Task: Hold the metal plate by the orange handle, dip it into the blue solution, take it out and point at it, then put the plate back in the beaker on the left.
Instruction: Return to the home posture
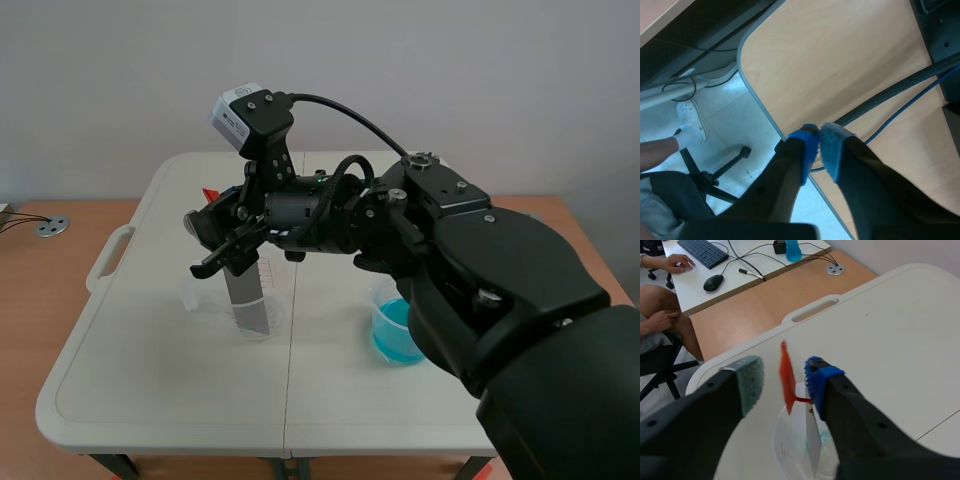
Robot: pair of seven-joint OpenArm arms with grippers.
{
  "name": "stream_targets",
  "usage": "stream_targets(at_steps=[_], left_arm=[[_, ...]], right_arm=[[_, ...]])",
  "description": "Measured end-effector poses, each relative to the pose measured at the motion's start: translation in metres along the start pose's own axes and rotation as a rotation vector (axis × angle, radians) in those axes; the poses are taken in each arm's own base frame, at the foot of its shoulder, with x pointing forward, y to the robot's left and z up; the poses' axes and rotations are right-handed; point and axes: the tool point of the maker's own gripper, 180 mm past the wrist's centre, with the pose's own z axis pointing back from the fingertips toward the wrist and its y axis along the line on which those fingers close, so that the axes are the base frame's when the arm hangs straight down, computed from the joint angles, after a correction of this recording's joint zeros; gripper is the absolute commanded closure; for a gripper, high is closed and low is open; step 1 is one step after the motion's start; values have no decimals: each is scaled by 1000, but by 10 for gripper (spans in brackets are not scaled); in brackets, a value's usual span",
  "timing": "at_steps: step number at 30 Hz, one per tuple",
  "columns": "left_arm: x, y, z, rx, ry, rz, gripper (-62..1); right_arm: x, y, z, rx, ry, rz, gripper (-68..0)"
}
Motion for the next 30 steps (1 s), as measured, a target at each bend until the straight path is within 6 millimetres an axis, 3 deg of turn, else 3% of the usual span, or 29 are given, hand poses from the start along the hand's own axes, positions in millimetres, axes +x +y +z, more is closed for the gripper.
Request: stream_targets(at_steps=[4, 5, 12, 20, 30], left_arm=[[-3, 0, 0, 0, 14, 0, -604], [-3, 0, 0, 0, 14, 0, -623], [-3, 1, 0, 4, 14, 0, -623], [-4, 7, -4, 17, 53, -2, -623], [5, 10, -5, 21, 11, -34, -623]], right_arm=[[5, -9, 4, -25, -27, -13, -420], [7, -13, 6, -36, -37, -17, -445], [14, -39, 18, -125, -86, -47, -667], [23, -75, 36, -271, -140, -54, -665], [41, -78, 82, -325, -145, 107, -665]])
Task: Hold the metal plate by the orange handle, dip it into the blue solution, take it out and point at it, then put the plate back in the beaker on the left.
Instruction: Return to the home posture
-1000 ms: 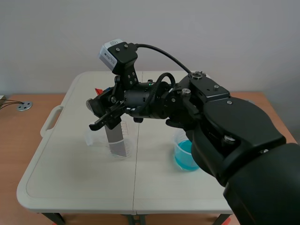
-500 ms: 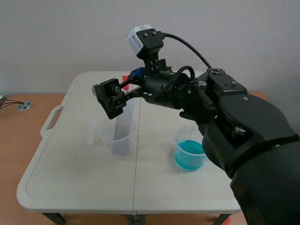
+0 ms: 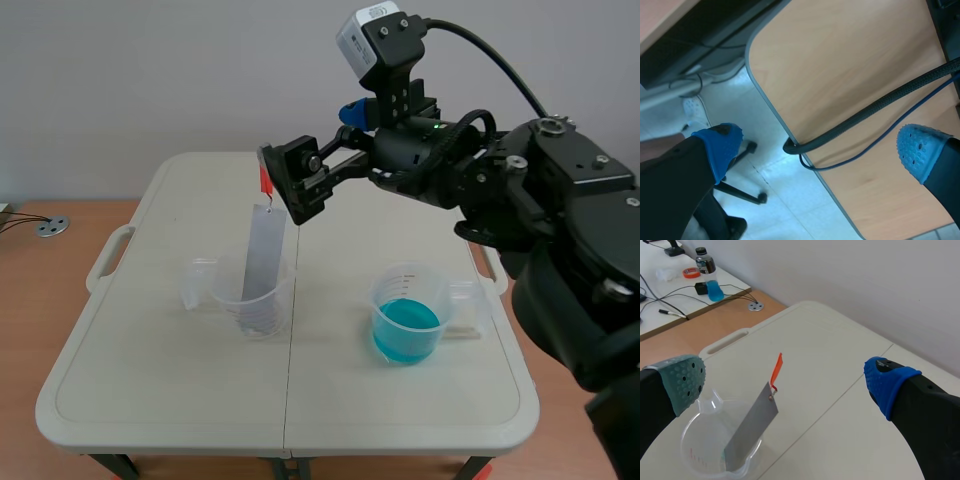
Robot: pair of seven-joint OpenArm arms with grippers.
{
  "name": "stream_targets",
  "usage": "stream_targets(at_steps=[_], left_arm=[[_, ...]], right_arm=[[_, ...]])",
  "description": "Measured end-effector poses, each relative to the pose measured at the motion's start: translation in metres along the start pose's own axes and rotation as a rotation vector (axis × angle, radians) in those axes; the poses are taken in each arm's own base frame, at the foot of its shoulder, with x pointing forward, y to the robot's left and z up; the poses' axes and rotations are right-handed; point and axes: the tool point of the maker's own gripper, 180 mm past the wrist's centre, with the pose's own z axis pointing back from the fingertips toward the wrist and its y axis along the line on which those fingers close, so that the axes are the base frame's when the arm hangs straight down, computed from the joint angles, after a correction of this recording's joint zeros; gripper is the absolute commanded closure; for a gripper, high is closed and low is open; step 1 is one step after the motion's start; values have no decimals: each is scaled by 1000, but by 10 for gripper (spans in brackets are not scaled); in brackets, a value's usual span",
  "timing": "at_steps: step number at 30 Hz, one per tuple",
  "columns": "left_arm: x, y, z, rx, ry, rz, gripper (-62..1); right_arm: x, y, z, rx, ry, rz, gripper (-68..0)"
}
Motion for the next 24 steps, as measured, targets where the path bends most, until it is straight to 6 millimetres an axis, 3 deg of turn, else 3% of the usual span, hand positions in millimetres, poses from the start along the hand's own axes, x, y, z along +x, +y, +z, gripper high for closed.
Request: stream_targets(at_steps=[2, 3, 6, 9, 12, 15, 18, 24], left_arm=[[3, 13, 0, 46, -14, 9, -623], [7, 29, 2, 103, -39, 25, -623], [22, 102, 17, 330, -119, 70, -623], [50, 178, 50, 550, -222, 53, -623], [89, 224, 87, 700, -367, 43, -623], [126, 240, 115, 762, -513, 55, -623], [168, 238, 140, 773, -681, 45, -623], [238, 190, 161, 578, -909, -10, -623]], right_arm=[[-2, 2, 10, 0, 6, 17, -665], [-4, 3, 15, 1, 8, 25, -665], [-8, 3, 30, -19, 10, 46, -665], [-9, 3, 47, -39, 3, 74, -665], [-13, 6, 63, -46, 13, 98, -665], [-20, 14, 79, -39, 26, 106, -665], [-26, 22, 94, -44, 32, 96, -665], [-35, 25, 127, -91, 50, 68, -665]])
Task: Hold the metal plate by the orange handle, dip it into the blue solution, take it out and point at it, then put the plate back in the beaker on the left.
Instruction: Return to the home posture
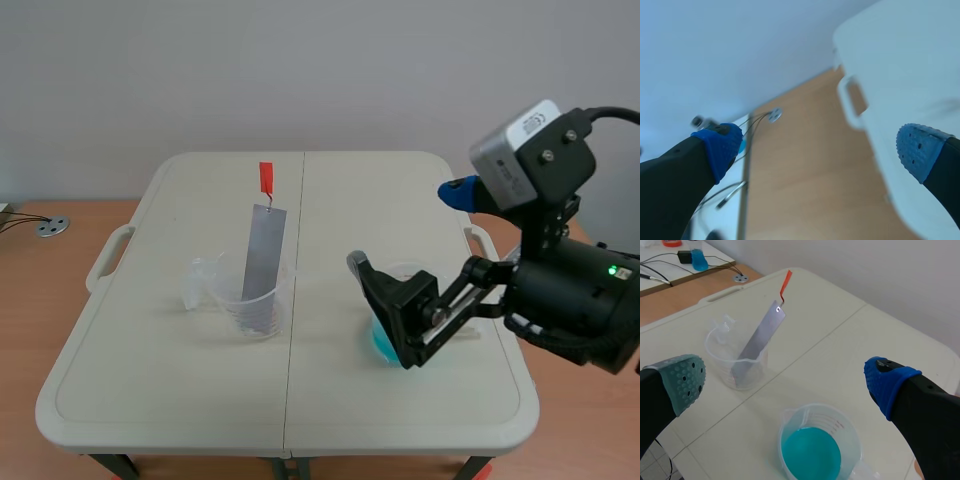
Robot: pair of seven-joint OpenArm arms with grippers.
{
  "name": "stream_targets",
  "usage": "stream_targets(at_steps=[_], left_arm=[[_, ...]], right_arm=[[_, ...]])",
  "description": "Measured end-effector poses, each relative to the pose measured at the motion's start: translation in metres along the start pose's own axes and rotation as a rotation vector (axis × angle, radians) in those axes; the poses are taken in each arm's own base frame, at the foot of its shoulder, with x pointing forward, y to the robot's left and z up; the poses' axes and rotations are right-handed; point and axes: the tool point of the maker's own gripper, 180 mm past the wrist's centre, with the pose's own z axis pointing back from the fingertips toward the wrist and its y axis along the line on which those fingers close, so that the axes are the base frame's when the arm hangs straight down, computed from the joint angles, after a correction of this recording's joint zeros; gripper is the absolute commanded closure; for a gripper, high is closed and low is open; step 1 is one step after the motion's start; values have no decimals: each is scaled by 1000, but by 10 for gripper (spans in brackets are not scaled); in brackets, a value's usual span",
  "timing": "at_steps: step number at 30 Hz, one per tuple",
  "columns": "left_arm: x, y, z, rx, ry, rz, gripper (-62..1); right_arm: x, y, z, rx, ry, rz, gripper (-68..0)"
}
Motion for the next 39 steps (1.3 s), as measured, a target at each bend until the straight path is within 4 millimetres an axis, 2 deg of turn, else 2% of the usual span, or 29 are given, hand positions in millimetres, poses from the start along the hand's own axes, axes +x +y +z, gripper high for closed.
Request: stream_targets(at_steps=[3, 6, 11, 14, 24, 39], left_arm=[[23, -22, -3, -68, -64, 63, -623], [36, -44, -5, -117, -100, 121, -623], [39, -89, 2, -246, -94, 201, -623], [38, -104, 6, -271, -87, 218, -623], [38, -116, 10, -277, -80, 265, -623], [37, -116, 10, -279, -73, 264, -623]], right_arm=[[-4, 2, 15, -16, 20, -13, -665], [-11, 5, 28, -28, 50, -28, -665], [-18, 10, 43, -51, 63, -60, -665], [-25, 15, 51, -54, 80, -81, -665], [-32, 19, 55, -52, 109, -96, -665], [-35, 19, 55, -51, 126, -95, -665]])
